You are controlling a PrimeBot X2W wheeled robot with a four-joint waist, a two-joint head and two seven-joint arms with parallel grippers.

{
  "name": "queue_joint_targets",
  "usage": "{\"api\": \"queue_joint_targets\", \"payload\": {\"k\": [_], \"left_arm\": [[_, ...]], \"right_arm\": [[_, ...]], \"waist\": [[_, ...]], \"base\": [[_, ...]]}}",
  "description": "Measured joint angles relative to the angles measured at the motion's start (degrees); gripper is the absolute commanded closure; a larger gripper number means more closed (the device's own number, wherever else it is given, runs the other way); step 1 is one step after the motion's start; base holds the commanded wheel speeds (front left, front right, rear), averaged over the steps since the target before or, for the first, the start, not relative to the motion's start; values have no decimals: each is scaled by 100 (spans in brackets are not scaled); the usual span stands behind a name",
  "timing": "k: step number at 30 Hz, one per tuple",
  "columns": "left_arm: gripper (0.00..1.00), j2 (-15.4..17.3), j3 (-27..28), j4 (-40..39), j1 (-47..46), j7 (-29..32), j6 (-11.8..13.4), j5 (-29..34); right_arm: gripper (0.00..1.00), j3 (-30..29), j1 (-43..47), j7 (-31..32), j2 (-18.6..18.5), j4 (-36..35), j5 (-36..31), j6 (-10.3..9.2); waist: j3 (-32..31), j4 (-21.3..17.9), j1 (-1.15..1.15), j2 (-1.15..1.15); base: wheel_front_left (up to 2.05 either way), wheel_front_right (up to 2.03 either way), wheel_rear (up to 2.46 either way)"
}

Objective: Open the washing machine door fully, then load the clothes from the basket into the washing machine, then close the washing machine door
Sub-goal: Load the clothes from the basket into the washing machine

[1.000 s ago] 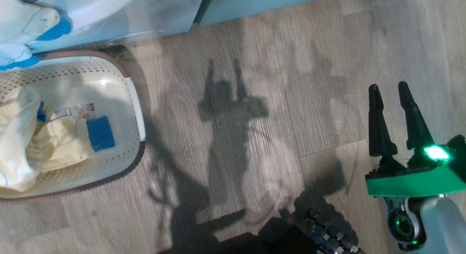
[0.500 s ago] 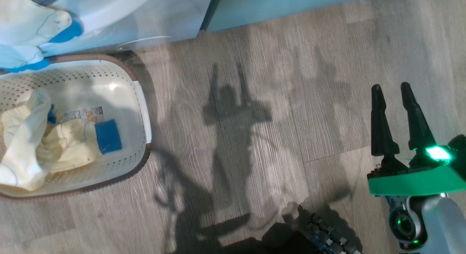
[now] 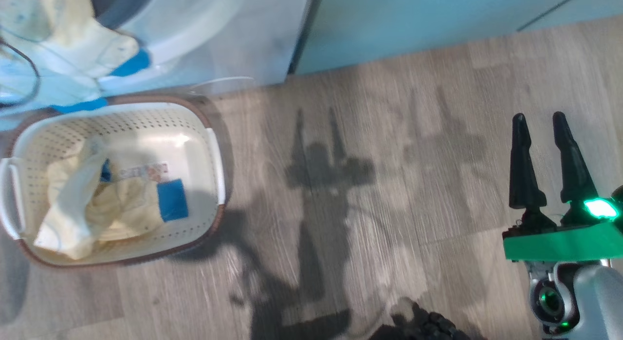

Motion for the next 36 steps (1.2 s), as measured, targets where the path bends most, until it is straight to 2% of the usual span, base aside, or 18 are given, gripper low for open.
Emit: {"api": "queue_joint_targets", "payload": {"k": [3, 4, 13, 20, 30, 36], "left_arm": [[0, -69, 11, -598, 534, -138, 126, -7], [0, -123, 45, -1081, 964, -216, 234, -34], [0, -533, 144, -3757, 3548, -355, 1151, 73], [0, -921, -102, -5093, 5243, -390, 1725, 335], [0, -1178, -288, -5506, 6206, -348, 2069, 442], [0, -1267, -434, -5487, 6542, -352, 2069, 445]], "right_arm": [[0, -11, 13, 0, -1, -1, -103, 0], [0, -22, 30, 0, -1, 7, -178, 0], [0, -46, 258, 0, -1, 83, -465, 0], [0, -82, 408, 0, -1, 200, -703, 0], [0, -85, 864, 0, -1, 394, -860, 0], [0, -60, 1160, 0, -1, 494, -913, 0]], "waist": [[-150, 103, 0, 0], [-250, 172, 0, 0], [-683, 500, 0, 0], [-1068, 776, 0, 0], [-1659, 1029, 0, 0], [-2055, 1216, 0, 0]], "base": [[0, 0, 0], [0, 0, 0], [0, 0, 0], [0, 0, 0], [0, 0, 0], [0, 0, 0]]}}
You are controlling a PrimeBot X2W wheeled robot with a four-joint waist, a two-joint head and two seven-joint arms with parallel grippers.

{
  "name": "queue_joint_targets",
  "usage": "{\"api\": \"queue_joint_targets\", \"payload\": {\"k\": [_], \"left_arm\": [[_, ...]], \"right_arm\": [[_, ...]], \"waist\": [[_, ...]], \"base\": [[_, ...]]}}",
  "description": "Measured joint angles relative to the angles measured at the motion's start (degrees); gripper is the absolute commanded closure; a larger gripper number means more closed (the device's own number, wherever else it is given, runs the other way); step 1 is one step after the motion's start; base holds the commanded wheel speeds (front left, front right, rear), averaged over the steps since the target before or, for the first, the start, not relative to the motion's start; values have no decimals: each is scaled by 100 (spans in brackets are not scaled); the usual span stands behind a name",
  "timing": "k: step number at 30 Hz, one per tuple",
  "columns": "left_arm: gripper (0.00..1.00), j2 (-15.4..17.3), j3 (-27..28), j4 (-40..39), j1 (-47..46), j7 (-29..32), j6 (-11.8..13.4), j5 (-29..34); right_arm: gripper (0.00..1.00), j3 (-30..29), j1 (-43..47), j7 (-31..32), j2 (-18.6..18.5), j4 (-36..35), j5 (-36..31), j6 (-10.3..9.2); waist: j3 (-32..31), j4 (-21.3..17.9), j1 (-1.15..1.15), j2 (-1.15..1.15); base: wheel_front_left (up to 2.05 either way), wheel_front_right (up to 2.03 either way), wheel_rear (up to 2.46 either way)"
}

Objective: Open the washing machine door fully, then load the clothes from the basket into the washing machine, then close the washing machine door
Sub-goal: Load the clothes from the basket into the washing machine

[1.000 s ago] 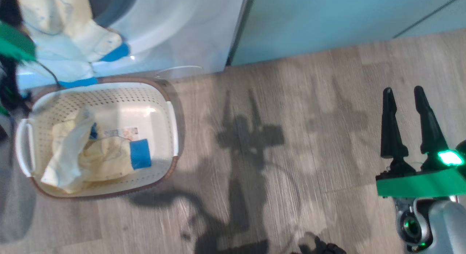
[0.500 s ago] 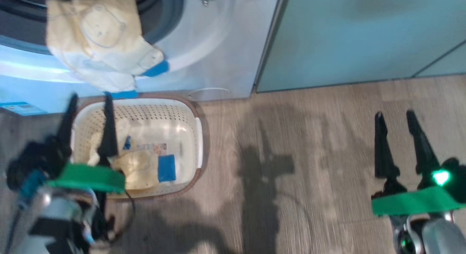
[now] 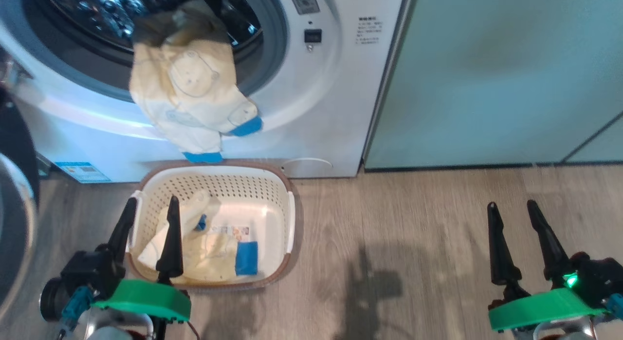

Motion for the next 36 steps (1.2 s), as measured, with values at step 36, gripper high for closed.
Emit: {"api": "queue_joint_targets", "payload": {"k": [36], "left_arm": [[0, -82, -181, 1287, -976, -7, -609, -465]], "right_arm": [[0, 159, -244, 0, -1, -63, -20, 0]], "waist": [[416, 102, 1, 0]], "base": [[0, 0, 0]]}}
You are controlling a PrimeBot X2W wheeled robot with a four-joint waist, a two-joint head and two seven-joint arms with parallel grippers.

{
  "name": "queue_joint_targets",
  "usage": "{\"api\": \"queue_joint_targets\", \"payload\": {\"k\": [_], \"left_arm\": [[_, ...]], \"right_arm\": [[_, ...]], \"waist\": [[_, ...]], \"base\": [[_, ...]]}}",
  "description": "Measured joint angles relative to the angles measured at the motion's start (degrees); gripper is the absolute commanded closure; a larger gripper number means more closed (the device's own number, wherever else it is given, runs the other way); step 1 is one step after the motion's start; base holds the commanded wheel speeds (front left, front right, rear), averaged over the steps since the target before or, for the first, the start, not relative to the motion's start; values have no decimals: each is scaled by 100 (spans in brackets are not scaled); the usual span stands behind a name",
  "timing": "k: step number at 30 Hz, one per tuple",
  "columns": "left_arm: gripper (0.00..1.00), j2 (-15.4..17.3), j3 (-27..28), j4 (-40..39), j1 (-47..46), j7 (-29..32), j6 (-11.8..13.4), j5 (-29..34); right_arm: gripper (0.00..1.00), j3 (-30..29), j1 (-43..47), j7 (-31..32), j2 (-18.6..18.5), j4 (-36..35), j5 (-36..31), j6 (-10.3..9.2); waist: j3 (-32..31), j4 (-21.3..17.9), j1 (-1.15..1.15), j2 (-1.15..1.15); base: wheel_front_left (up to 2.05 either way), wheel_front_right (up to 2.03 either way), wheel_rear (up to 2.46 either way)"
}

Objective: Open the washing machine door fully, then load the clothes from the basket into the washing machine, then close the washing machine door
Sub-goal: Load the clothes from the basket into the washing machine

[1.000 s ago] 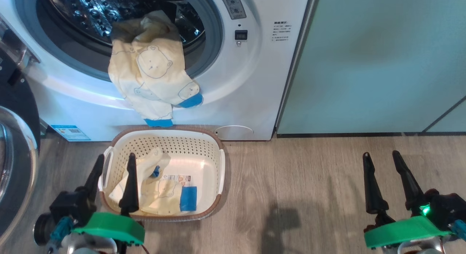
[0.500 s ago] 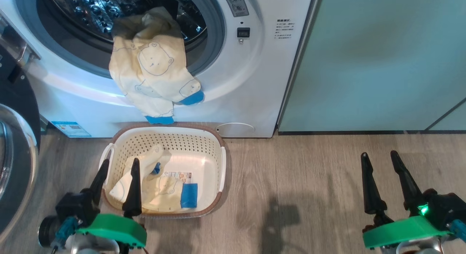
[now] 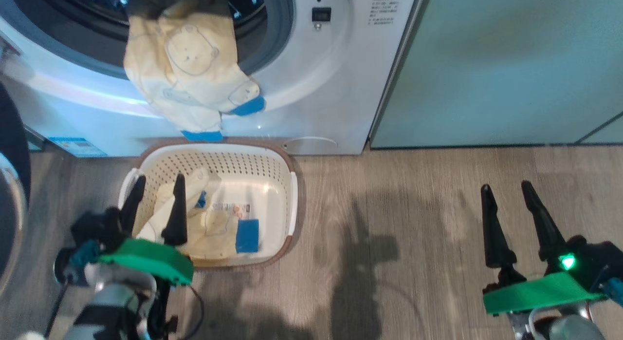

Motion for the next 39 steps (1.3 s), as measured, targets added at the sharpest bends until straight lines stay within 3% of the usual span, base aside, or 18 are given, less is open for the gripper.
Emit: {"api": "queue_joint_targets", "payload": {"k": [23, 39], "left_arm": [[0, 58, -1, 3012, -3078, 281, -1371, -659], [0, 452, 30, 4306, -4161, 568, -1672, -842]], "right_arm": [[0, 40, -793, 0, -1, -220, 298, 0], [0, 99, -921, 0, -1, -226, 506, 0]], "waist": [[1444, -527, 1, 0], [1744, -830, 0, 0]], "base": [[0, 0, 0], [0, 0, 0]]}}
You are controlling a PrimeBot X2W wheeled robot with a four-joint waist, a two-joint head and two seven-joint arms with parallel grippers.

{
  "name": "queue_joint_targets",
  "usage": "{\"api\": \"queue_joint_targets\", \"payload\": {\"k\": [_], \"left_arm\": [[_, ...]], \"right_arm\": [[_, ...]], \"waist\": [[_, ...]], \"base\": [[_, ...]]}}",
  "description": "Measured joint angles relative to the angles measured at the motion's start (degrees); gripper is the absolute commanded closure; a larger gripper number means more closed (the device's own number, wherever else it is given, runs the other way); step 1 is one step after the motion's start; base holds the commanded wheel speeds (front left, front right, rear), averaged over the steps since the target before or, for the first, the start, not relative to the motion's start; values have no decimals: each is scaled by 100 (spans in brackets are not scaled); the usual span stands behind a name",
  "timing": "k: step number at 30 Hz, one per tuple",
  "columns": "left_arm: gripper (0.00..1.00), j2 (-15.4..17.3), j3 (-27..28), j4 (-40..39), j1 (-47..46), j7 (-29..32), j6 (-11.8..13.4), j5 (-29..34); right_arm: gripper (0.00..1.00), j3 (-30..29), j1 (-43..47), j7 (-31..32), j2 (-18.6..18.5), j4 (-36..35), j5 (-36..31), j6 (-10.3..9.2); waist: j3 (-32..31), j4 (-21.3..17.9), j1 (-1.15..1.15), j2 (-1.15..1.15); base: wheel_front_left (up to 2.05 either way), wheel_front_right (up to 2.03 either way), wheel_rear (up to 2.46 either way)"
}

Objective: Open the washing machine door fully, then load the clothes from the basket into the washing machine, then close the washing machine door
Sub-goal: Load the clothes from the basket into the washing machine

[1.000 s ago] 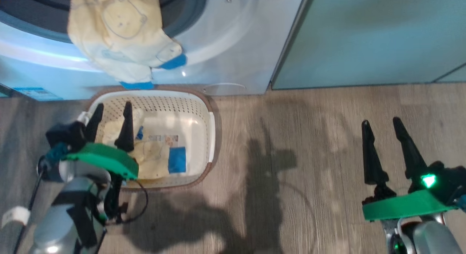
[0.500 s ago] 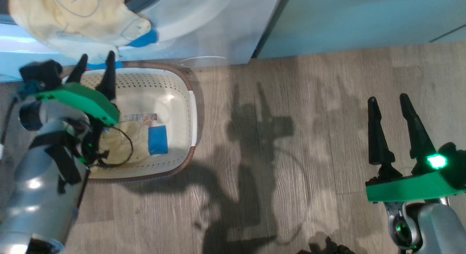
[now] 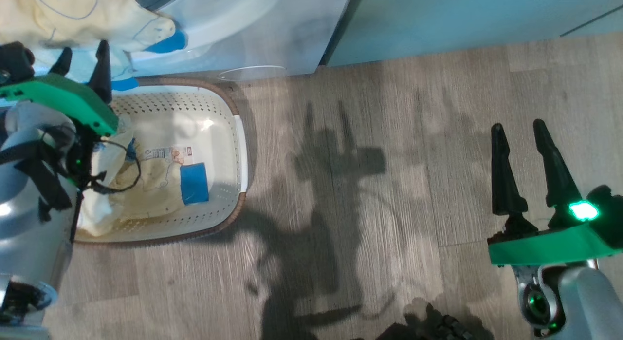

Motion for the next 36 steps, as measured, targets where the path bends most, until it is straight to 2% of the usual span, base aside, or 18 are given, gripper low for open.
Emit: {"api": "queue_joint_targets", "payload": {"k": [8, 10, 11, 13, 14, 15, 16, 27, 36], "left_arm": [[1, 62, -52, 360, -157, -3, -98, 0], [27, 66, -75, 422, -204, -26, -104, 0], [51, 73, -86, 444, -243, -63, -108, 0], [61, 80, -118, 485, -335, -104, -152, 0], [83, 82, -148, 494, -374, -112, -154, 0], [97, 82, -167, 502, -405, -132, -157, 0], [100, 82, -186, 526, -428, -136, -159, 0], [100, 108, -308, 709, -509, -126, -208, -1], [100, 110, -497, 666, -527, 7, -249, 0]], "right_arm": [[0, 30, -19, 0, 0, -2, 51, 0], [0, 30, -19, 0, 0, -2, 88, 0], [0, 31, -19, 0, 0, -2, 91, 0], [0, 35, -19, 0, 0, -2, 91, 0], [0, 40, -19, 0, 0, -2, 91, 0], [0, 41, -20, 0, 0, -3, 91, 0], [0, 42, -20, 0, 0, -3, 91, 0], [0, 52, -20, 0, 0, -3, 91, 0], [0, -10, -20, 0, 0, -1, 91, 0]], "waist": [[21, -66, 0, 0], [26, -67, 0, 0], [30, -68, 0, 0], [40, -67, 0, 0], [43, -68, 0, 0], [47, -69, 0, 0], [52, -70, 0, 0], [63, -79, 0, 0], [14, 62, 0, 0]], "base": [[0, 0, 0], [0, 0, 0], [0, 0, 0], [0, 0, 0], [0, 0, 0], [0, 0, 0], [0, 0, 0], [0, 0, 0], [0, 0, 0]]}}
